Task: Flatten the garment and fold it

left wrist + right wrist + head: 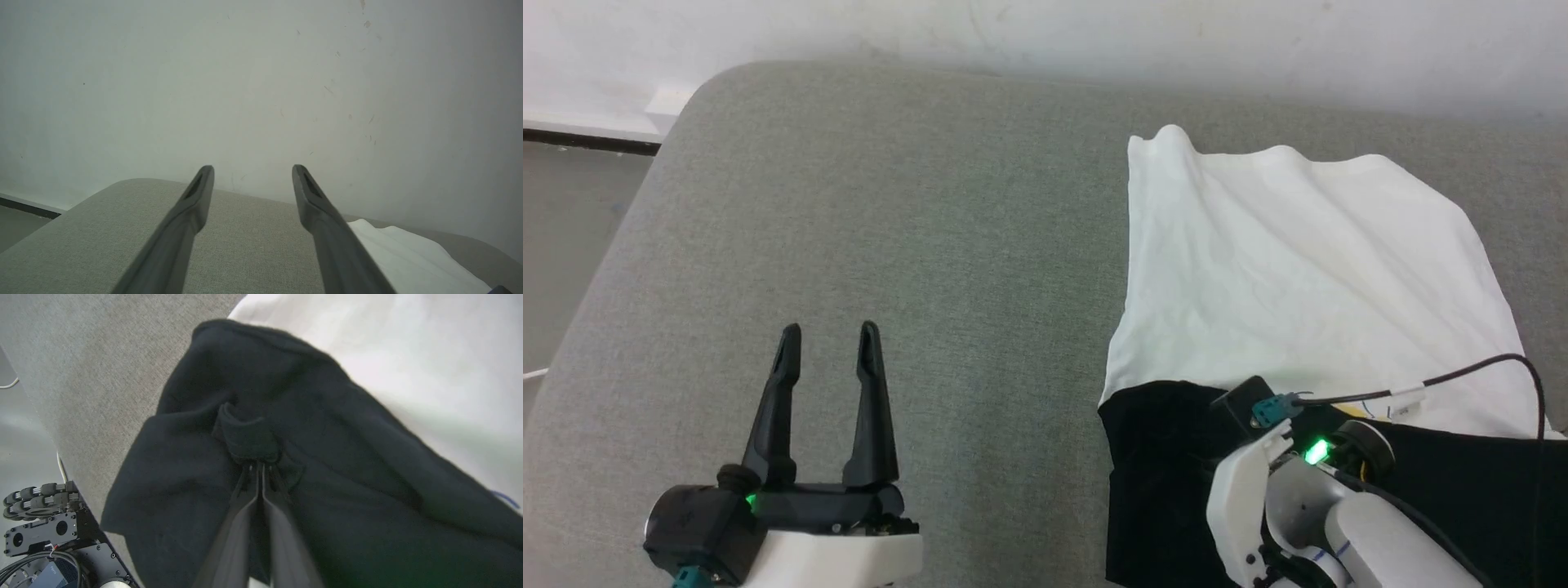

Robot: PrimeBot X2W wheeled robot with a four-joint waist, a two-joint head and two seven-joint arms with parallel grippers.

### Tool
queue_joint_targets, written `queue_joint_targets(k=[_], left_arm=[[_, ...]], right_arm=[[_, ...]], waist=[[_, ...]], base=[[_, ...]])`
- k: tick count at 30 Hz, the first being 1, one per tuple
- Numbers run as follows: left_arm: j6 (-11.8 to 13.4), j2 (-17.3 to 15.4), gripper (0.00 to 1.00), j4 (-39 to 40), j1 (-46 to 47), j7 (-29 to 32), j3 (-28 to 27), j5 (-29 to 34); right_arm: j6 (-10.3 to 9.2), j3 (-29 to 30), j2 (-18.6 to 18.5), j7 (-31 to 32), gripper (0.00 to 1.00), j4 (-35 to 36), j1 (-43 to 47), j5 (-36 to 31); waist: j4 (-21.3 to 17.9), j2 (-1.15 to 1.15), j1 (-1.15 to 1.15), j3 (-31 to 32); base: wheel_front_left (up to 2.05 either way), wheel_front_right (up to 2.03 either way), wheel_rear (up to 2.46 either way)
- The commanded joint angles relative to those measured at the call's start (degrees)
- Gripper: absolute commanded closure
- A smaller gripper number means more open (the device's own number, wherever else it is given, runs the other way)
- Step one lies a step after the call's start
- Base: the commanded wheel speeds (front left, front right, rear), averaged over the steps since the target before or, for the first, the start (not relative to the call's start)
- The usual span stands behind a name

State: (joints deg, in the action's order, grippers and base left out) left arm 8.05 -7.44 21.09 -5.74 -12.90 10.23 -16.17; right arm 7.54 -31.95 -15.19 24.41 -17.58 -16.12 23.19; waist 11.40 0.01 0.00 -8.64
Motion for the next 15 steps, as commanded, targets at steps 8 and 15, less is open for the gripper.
queue_joint_targets(k=[8,15], left_arm=[[-0.2,-0.8,0.00,-0.5,-0.2,0.7,-0.1,-0.5],[-0.1,-1.9,0.00,0.6,-1.7,2.4,-0.2,-0.8]], right_arm=[[-0.05,1.2,1.5,-1.3,0.00,2.3,-1.3,6.3],[-0.05,18.1,-1.5,-3.6,0.00,16.8,5.1,6.5]], waist=[[-1.6,-0.01,0.00,3.2],[-5.3,-0.01,0.00,5.4]], base=[[0.00,0.00,0.00],[0.00,0.00,0.00]])
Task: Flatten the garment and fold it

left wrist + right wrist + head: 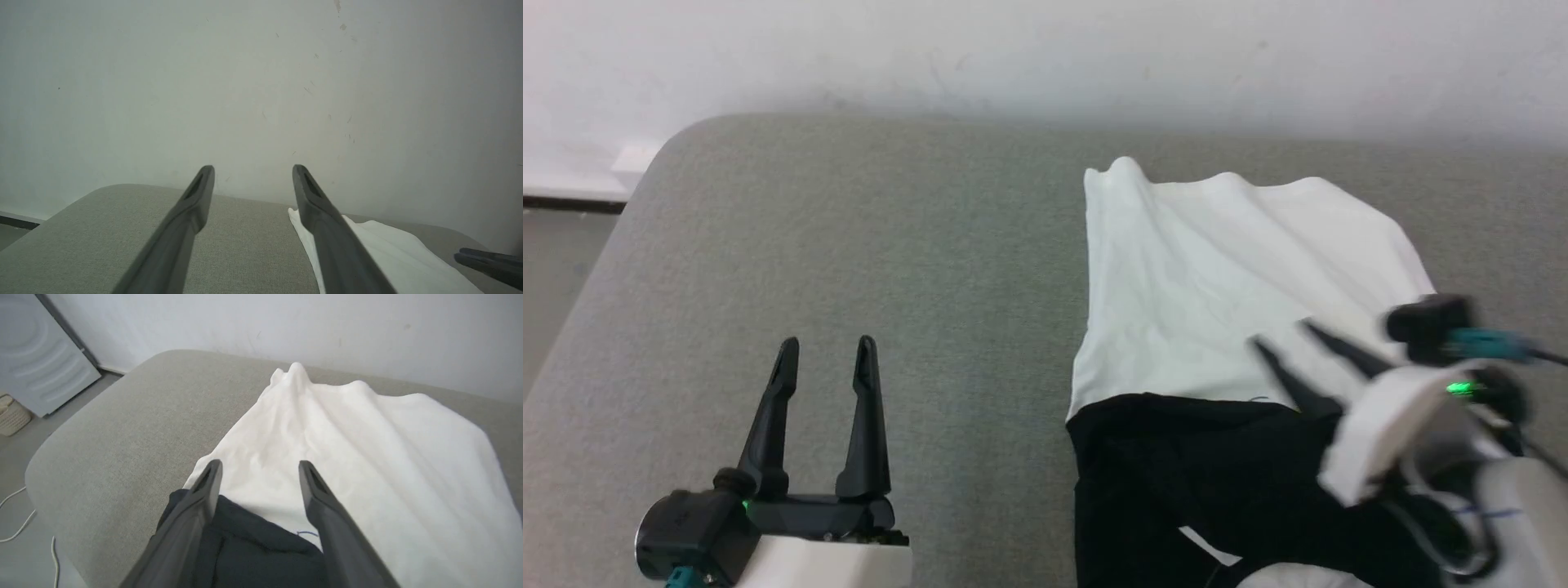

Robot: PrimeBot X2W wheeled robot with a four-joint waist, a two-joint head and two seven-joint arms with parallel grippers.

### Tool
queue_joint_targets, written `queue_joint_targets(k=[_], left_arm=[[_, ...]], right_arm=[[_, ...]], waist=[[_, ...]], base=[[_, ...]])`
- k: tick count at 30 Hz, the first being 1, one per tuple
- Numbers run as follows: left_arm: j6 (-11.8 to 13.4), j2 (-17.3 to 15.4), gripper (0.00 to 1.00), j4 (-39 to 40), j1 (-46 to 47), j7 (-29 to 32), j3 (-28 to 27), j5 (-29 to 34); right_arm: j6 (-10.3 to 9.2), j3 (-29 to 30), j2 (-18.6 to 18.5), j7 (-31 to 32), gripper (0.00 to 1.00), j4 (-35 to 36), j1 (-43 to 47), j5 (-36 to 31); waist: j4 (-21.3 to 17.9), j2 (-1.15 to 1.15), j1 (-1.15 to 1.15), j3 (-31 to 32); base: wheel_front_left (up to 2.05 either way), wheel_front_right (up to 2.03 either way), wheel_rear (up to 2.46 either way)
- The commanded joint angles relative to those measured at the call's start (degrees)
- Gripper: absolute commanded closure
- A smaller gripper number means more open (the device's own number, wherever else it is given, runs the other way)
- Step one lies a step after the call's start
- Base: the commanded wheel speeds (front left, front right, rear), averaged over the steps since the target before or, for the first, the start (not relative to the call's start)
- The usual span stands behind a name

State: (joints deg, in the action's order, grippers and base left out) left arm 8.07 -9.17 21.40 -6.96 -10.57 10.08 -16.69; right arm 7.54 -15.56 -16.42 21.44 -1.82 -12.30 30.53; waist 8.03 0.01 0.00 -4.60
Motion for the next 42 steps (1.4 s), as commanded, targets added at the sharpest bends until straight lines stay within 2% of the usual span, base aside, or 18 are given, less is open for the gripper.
queue_joint_targets(k=[1,6,11,16,19,22,24,26,28,29,33,36,42], left_arm=[[-0.1,-0.3,0.00,0.4,-0.7,0.3,-0.1,-0.3],[0.2,-0.5,0.00,1.0,-1.9,0.4,-0.3,-0.6],[0.5,-1.0,0.00,-0.2,-4.0,-0.3,0.4,0.6],[1.1,-0.5,0.00,-1.7,-5.5,-0.7,1.1,1.0],[1.3,-0.3,0.00,-1.8,-5.2,-0.7,1.2,0.9],[0.6,-1.7,0.00,-0.9,-1.9,0.9,1.0,1.6],[-0.8,-3.6,0.00,-0.2,5.4,4.9,0.9,2.2],[-1.5,-4.3,0.00,-0.4,8.4,6.9,1.0,2.3],[-4.0,-6.4,0.00,-1.9,19.5,13.8,1.7,2.6],[-4.0,-6.4,0.00,-1.9,19.5,13.8,1.7,2.6],[-8.5,-9.1,0.00,-7.2,36.3,23.2,3.7,3.5],[-10.6,-9.0,0.00,-12.5,47.9,28.8,4.7,3.4],[-12.3,-7.7,0.00,-24.0,64.5,38.0,6.1,2.4]], right_arm=[[-0.05,4.9,-0.3,-1.3,0.00,3.2,2.6,-2.3],[-0.05,19.8,2.5,-6.1,0.00,13.3,9.7,-11.7],[-0.05,29.8,9.8,-11.6,0.00,20.4,17.1,-19.6],[-0.05,32.8,12.9,-14.6,0.00,22.1,21.9,-21.1],[-0.05,32.6,13.4,-15.9,0.00,22.6,23.6,-20.9],[-0.05,32.4,13.5,-16.7,0.00,22.9,23.4,-19.4],[-0.05,32.3,13.5,-17.4,0.00,23.8,21.9,-19.0],[-0.05,32.2,13.5,-17.5,0.00,24.0,21.2,-19.0],[-0.05,31.6,13.5,-18.0,0.00,24.5,18.8,-19.2],[-0.05,31.6,13.5,-18.0,0.00,24.5,18.8,-19.2],[-0.05,30.3,13.5,-18.8,0.00,25.2,15.5,-20.3],[-0.05,29.7,13.2,-19.5,0.00,24.9,12.9,-20.1],[-0.05,28.0,12.1,-21.1,0.00,22.6,9.0,-18.5]], waist=[[-2.4,-0.01,0.00,1.5],[-4.6,-0.01,0.00,1.9],[-6.0,-0.01,0.00,2.2],[-6.8,-0.01,0.00,2.4],[-7.6,-0.01,0.00,1.7],[-8.2,-0.01,0.00,-0.2],[-8.4,-0.01,0.00,-3.4],[-8.4,-0.01,0.00,-4.6],[-8.6,-0.01,0.00,-8.5],[-8.6,-0.01,0.00,-8.5],[-9.1,-0.01,0.00,-14.2],[-10.0,-0.01,0.00,-18.6],[-12.4,-0.01,0.00,-26.4]], base=[[0.00,0.00,0.00],[0.00,0.00,0.00],[0.00,0.00,0.00],[0.00,0.00,0.00],[0.00,0.00,0.00],[0.00,0.00,0.00],[0.00,0.00,0.00],[0.00,0.00,0.00],[0.00,0.00,0.00],[0.00,0.00,0.00],[0.00,0.00,0.00],[0.00,0.00,0.00],[0.00,0.00,0.00]])
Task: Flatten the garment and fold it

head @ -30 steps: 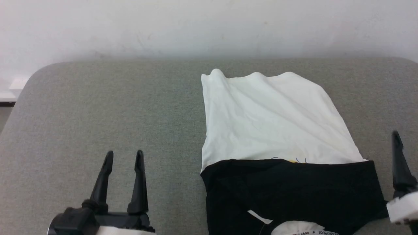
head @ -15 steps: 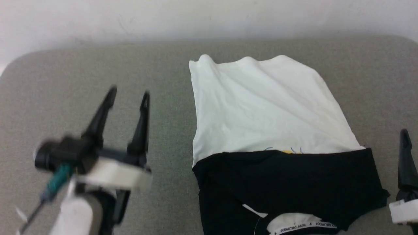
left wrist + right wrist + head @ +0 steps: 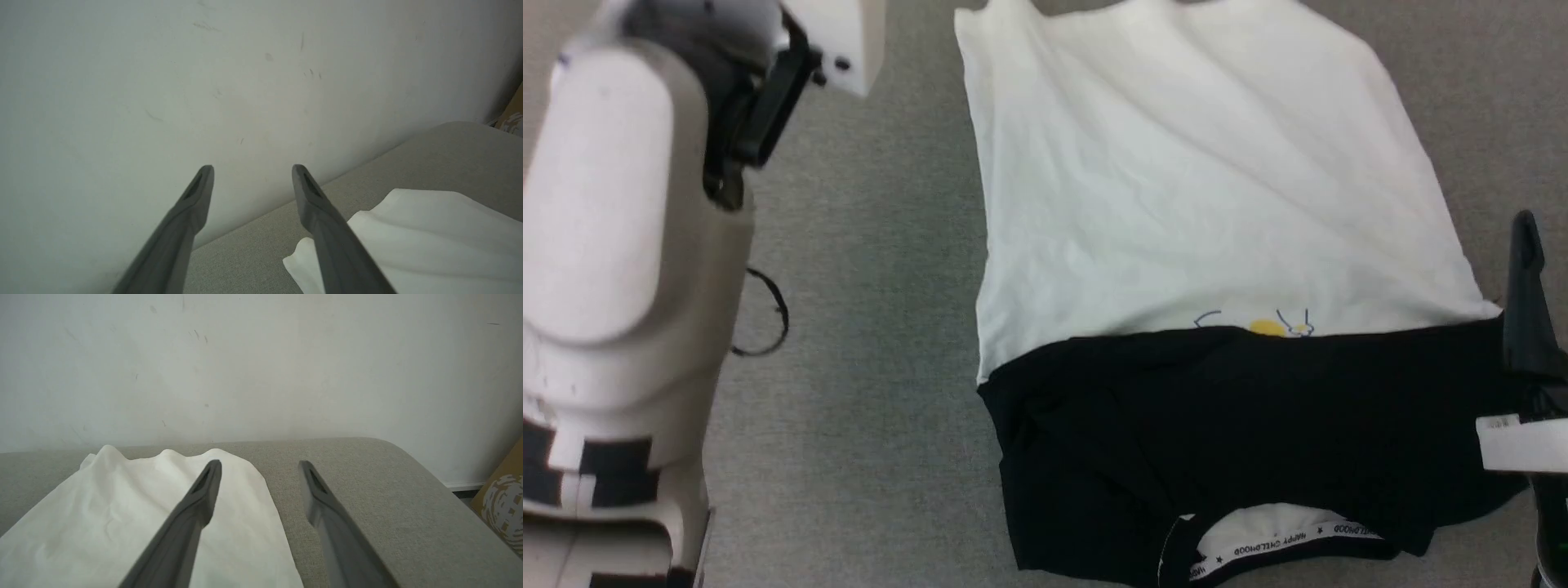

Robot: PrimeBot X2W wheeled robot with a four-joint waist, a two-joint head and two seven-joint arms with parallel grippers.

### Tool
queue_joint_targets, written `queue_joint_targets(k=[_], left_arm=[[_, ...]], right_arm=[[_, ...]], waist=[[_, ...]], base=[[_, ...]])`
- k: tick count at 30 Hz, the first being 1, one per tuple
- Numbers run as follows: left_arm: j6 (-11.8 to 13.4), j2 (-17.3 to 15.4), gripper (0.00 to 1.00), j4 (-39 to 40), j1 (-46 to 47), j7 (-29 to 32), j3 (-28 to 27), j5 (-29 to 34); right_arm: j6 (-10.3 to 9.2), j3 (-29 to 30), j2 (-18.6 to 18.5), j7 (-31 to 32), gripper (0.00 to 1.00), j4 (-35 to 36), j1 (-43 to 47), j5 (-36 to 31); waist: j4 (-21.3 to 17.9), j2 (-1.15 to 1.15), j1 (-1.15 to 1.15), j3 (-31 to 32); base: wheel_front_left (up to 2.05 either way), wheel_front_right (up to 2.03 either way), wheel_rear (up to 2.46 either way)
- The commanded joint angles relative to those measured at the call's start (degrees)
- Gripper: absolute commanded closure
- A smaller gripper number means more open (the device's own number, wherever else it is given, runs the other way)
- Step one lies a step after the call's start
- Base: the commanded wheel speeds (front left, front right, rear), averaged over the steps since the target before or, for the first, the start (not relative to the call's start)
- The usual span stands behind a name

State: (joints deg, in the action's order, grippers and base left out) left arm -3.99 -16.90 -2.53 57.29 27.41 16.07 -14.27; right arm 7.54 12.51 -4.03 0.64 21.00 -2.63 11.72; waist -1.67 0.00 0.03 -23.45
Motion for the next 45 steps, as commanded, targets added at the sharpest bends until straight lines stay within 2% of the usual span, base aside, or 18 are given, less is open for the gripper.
queue_joint_targets(k=[1,6,10,14,24,25,26,30,38,45], left_arm=[[-0.4,0.1,0.00,-2.1,2.4,1.6,0.6,0.0],[-1.5,-0.3,0.00,-9.7,9.8,8.7,3.4,1.1],[-1.7,0.0,0.00,-13.7,12.2,14.8,4.8,0.8],[-0.8,0.4,0.00,-16.0,12.3,19.8,5.2,0.2],[2.2,0.1,0.00,-16.6,9.6,27.9,4.7,-1.5],[2.3,0.2,0.37,-16.5,9.1,28.9,4.6,-2.1],[2.4,0.4,1.00,-16.3,8.6,29.8,4.5,-2.7],[2.0,0.5,1.00,-14.5,6.9,30.6,4.4,-4.3],[1.2,0.5,1.00,-12.9,4.1,19.4,3.0,-5.3],[1.0,-1.5,1.00,-11.9,-1.4,17.3,0.6,-8.4]], right_arm=[[-0.05,-0.3,-0.4,-0.6,0.00,-0.6,-1.1,0.5],[-0.05,-1.2,-1.1,-1.9,0.00,-2.5,-3.0,1.4],[-0.05,-1.9,-1.7,-2.7,0.00,-3.6,-4.2,2.0],[-0.05,-2.6,-2.1,-3.4,0.00,-4.5,-5.4,2.4],[-0.05,-2.4,-3.2,-4.0,0.00,-5.8,-6.8,2.9],[-0.05,-2.4,-3.2,-4.0,0.00,-5.9,-6.9,2.9],[-0.05,-2.3,-3.3,-4.0,0.00,-5.9,-7.1,2.8],[-0.05,-2.4,-3.5,-3.8,0.00,-6.1,-7.5,2.6],[-0.05,-1.9,-4.3,-3.2,0.00,-5.8,-6.7,1.5],[-0.05,-0.7,-4.9,-0.9,0.00,-3.7,-4.7,0.2]], waist=[[-3.1,0.00,-0.03,-8.6],[-4.7,0.00,-0.03,-12.7],[-5.6,0.00,-0.03,-15.1],[-6.4,0.00,-0.03,-16.7],[-6.8,0.00,-0.03,-18.5],[-6.8,0.00,-0.03,-18.5],[-6.7,0.00,-0.03,-18.5],[-6.2,0.00,-0.03,-17.9],[-4.1,0.00,-0.03,-13.0],[-0.6,0.00,-0.03,-7.8]], base=[[0.00,0.00,0.00],[0.00,0.00,0.00],[0.00,0.00,0.00],[0.00,0.00,0.00],[0.00,0.00,0.00],[0.00,0.00,0.00],[0.00,0.00,0.00],[0.00,0.00,0.00],[0.00,0.00,0.00],[0.00,0.00,0.00]])
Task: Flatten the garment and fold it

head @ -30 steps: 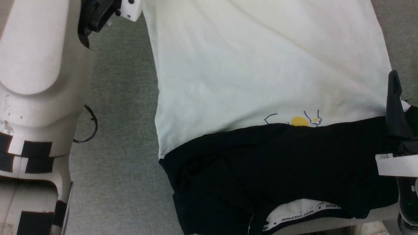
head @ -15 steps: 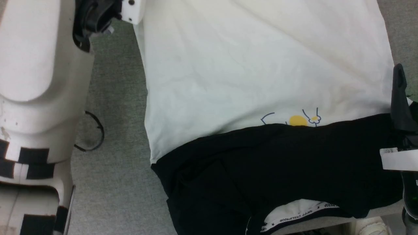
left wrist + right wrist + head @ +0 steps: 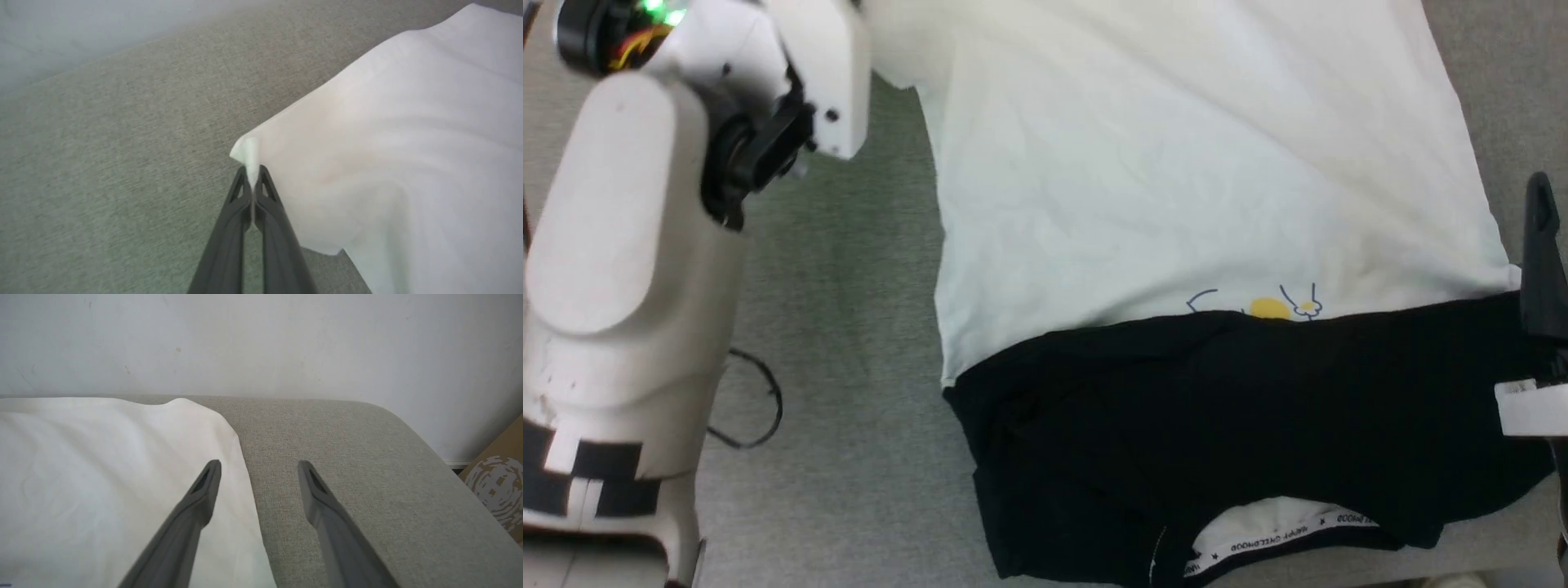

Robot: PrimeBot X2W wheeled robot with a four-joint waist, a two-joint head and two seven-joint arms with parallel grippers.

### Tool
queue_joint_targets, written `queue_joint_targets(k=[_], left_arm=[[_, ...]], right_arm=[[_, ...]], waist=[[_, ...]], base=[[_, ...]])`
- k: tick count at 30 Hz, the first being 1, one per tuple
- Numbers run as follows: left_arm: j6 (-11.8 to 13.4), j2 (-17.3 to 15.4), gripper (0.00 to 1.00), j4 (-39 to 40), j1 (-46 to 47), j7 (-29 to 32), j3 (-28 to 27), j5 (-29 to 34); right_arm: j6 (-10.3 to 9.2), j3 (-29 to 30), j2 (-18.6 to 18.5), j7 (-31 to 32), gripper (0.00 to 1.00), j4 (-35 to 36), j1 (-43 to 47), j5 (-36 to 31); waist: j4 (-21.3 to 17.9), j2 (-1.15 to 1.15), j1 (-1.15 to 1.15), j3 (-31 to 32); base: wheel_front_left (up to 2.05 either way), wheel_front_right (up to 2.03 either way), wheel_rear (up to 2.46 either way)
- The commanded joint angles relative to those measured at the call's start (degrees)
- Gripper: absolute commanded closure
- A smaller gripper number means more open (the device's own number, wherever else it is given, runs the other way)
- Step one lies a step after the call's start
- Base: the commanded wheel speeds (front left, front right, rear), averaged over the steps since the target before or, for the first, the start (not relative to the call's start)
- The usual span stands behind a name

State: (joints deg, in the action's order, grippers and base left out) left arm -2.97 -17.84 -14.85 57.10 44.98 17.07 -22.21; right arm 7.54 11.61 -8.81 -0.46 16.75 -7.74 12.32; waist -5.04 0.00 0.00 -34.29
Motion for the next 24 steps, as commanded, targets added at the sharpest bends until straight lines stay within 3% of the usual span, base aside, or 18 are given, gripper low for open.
queue_joint_targets(k=[1,7,11,19,24], left_arm=[[0.1,-0.9,1.00,0.9,-2.3,-0.3,-0.9,-0.9],[0.8,-3.4,1.00,4.6,-8.3,-0.3,-3.3,-3.0],[1.4,-2.6,1.00,7.0,-10.4,-0.7,-3.4,-4.1],[1.8,-0.1,1.00,9.8,-8.7,-1.3,-1.9,-4.4],[1.6,1.2,1.00,9.9,-7.2,-1.9,-0.8,-4.3]], right_arm=[[-0.05,0.2,-0.2,0.6,0.00,0.9,0.6,-0.6],[-0.05,-0.1,-2.2,3.8,0.00,2.7,0.4,-1.3],[-0.05,-1.3,-5.0,7.3,0.00,3.8,-3.2,0.9],[-0.05,-7.5,-16.9,22.5,0.00,-1.8,-25.2,8.2],[-0.05,-13.7,-20.3,32.1,0.00,-10.2,-35.6,11.0]], waist=[[3.2,0.00,0.00,3.7],[5.6,0.00,0.00,6.3],[7.1,0.00,0.00,6.5],[8.8,0.00,0.00,3.1],[10.0,0.00,0.00,1.3]], base=[[0.00,0.00,0.00],[0.00,0.00,0.00],[0.00,0.00,0.00],[0.00,0.00,0.00],[0.00,0.00,0.00]])
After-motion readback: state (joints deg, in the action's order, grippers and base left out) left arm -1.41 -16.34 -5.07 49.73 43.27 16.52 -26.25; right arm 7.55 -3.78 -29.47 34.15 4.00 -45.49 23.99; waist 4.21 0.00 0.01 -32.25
